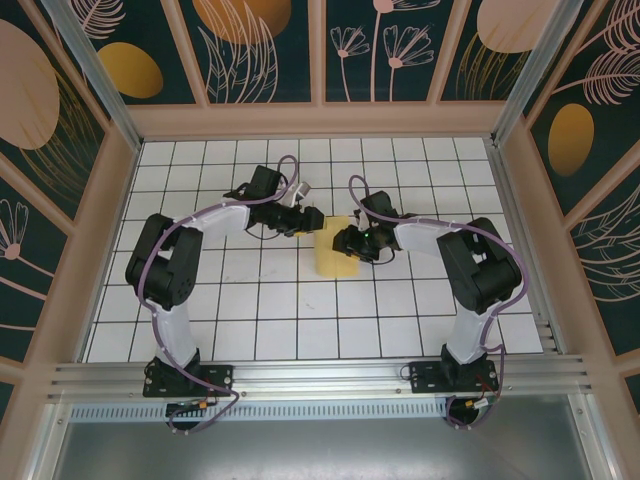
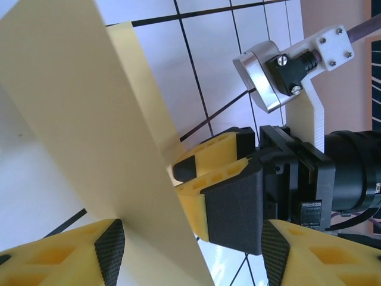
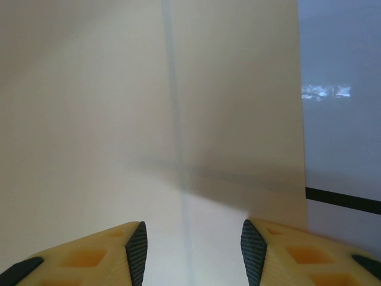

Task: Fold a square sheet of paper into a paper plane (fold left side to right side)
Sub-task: First fold in half a square sheet of paper at the center of the table.

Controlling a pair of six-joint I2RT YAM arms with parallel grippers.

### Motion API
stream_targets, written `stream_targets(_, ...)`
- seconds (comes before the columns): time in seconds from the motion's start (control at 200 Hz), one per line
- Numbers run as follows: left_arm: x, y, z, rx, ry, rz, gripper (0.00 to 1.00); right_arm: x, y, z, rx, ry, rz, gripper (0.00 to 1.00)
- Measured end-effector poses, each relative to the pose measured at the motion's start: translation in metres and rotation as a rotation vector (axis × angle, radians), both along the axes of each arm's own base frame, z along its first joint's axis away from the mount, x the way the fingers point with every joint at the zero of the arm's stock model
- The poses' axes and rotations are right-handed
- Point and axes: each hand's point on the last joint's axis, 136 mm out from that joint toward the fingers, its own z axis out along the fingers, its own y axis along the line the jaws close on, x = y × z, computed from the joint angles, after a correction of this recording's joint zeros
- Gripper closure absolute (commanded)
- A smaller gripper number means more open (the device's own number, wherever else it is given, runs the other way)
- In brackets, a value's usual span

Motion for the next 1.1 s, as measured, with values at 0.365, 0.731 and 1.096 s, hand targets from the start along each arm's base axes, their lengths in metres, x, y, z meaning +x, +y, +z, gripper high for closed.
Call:
stream_targets(0.365,0.006,-0.008,-0.004,-0.031,0.008,0.013,0.36,0.002,0.003,0.001,0.031,-0.008,-0.013,0.49)
stream_targets(0.731,0.006,-0.013,-0.021,-0.027,0.049,0.019,0.37,0.003,-0.007,0.006,0.099,-0.004,-0.055,0.47)
stream_targets(1.096,0.006,-0.014,-0.022,-0.029,0.049,0.018,0.37,0.013,-0.017,0.040,0.292,-0.050,-0.101,0.47)
